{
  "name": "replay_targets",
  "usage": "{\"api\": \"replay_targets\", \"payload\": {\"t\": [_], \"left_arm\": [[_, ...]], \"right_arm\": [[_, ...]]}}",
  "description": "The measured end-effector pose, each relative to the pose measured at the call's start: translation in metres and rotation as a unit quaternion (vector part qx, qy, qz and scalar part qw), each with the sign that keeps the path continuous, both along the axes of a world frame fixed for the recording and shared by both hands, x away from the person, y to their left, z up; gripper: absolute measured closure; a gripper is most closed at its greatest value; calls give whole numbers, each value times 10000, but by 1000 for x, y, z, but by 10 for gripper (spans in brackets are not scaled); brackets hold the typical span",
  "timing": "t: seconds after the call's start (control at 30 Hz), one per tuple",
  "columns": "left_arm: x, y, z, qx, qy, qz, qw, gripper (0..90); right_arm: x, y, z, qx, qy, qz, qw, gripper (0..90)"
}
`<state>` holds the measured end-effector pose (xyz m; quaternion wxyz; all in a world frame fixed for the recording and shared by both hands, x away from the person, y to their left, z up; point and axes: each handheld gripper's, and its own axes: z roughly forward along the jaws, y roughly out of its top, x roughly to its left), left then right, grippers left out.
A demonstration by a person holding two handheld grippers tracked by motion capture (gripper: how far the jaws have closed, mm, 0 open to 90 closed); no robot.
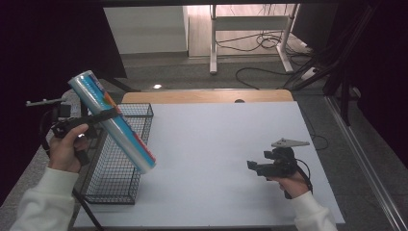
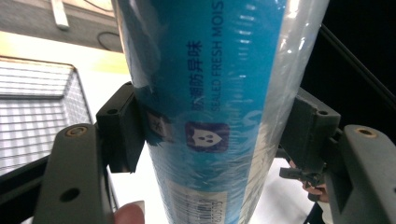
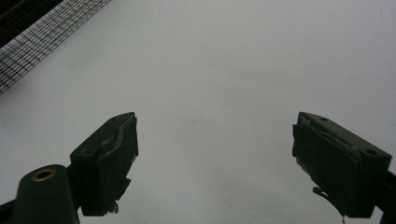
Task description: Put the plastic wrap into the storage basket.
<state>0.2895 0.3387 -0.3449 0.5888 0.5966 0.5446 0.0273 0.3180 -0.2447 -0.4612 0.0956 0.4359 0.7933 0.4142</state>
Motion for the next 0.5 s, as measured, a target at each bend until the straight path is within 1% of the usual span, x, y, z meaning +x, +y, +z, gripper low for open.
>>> {"api": "replay_targets", "payload": {"t": [0.07, 0.1, 0.2, 0.33, 0.5], "left_arm": [[-5, 10, 3, 13, -47, 99, 9999, 324], [-8, 17, 4, -15, -67, 177, 9998, 323], [-13, 28, 5, -7, -52, 303, 9995, 323], [-19, 44, 4, 139, -5, 539, 9984, 323], [-21, 56, -4, 298, 144, 725, 9968, 324]], "right_arm": [[0, 0, 0, -3, 1, -17, 10000, 144], [0, 0, 0, 0, -1, -25, 10000, 144], [0, 1, -1, -5, 0, -38, 10000, 144], [1, 1, -1, -19, 11, -45, 10000, 144], [2, 1, -2, -29, 13, -53, 10000, 144]]}}
